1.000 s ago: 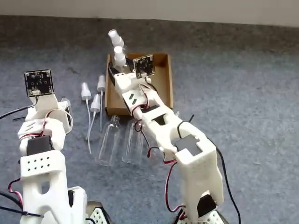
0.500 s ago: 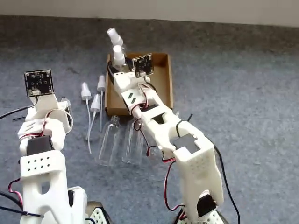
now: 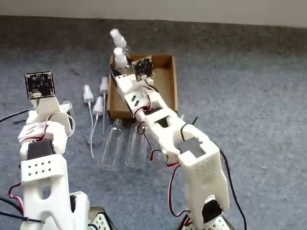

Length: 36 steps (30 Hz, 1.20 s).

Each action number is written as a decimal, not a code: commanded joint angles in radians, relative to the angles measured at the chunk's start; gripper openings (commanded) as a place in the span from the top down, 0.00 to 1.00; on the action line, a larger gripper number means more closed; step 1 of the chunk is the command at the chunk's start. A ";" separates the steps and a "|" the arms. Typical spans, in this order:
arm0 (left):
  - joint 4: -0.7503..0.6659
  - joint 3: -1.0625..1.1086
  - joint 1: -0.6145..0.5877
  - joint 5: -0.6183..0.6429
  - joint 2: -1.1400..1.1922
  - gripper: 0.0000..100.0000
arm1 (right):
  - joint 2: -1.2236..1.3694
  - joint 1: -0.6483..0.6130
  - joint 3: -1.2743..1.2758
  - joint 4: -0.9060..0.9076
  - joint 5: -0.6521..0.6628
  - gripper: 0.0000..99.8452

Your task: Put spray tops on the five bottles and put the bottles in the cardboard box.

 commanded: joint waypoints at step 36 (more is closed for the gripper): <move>-0.020 -0.005 -0.002 0.006 -0.005 0.87 | -0.022 -0.025 -0.056 0.093 0.017 0.76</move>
